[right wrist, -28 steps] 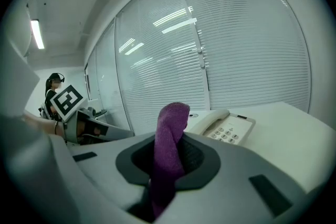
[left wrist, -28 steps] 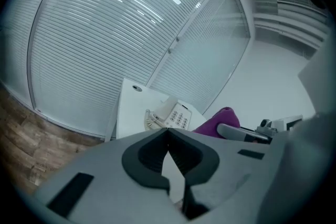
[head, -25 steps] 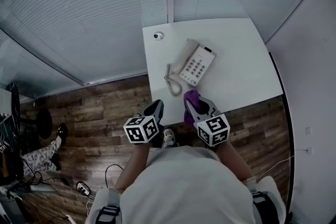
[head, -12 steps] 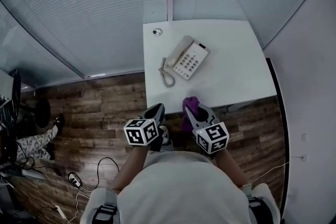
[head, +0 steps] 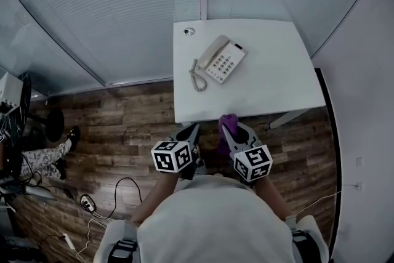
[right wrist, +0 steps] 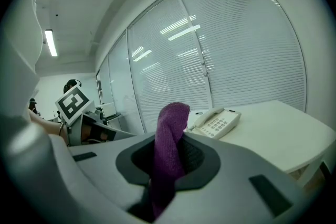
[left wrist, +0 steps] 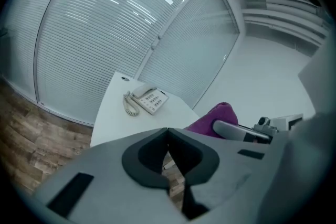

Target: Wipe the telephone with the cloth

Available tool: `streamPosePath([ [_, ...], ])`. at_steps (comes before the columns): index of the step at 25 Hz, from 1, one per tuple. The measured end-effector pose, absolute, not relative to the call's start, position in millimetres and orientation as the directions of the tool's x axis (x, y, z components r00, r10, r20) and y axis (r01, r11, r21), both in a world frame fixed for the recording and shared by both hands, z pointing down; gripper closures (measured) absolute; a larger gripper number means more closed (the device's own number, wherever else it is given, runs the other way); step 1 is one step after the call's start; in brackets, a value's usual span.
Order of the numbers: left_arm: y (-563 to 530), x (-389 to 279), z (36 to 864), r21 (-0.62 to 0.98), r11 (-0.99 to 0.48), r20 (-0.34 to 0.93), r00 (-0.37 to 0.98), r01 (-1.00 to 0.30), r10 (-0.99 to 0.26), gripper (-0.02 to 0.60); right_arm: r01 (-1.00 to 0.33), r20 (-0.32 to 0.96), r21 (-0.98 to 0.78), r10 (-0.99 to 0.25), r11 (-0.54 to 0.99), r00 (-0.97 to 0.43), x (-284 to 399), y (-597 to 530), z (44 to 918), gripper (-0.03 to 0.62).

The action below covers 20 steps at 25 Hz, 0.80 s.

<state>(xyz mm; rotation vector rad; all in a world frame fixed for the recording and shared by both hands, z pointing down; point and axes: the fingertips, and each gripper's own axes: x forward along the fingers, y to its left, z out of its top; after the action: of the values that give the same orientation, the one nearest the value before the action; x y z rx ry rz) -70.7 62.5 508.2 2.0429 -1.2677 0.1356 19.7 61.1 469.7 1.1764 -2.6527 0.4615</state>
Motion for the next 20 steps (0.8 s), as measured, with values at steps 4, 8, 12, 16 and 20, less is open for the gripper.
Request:
streamPosePath([
  [4, 71, -67, 509, 0.522, -0.257, 0.432, 0.513, -0.813, -0.742, 0.560, -0.739, 0.304, -0.197, -0.677, 0.644, -0.670, 20, 67, 470, 0.534],
  [8, 77, -66, 510, 0.528, -0.251, 0.428, 0.510, -0.811, -0.746, 0.560, -0.737, 0.303, -0.195, -0.675, 0.647, -0.673, 22, 73, 470, 0.534],
  [12, 78, -69, 509, 0.528, -0.238, 0.430, 0.498, -0.815, -0.753, 0.560, -0.730, 0.294, -0.227, -0.669, 0.645, -0.683, 22, 73, 466, 0.534],
  [16, 76, -71, 510, 0.530, -0.230, 0.430, 0.493, -0.816, -0.756, 0.560, -0.725, 0.281, -0.249, -0.668, 0.643, -0.689, 23, 71, 465, 0.536],
  [20, 76, -73, 512, 0.535, -0.220, 0.429, 0.487, -0.816, -0.761, 0.560, -0.722, 0.283, -0.240, -0.665, 0.649, -0.691, 22, 71, 466, 0.535],
])
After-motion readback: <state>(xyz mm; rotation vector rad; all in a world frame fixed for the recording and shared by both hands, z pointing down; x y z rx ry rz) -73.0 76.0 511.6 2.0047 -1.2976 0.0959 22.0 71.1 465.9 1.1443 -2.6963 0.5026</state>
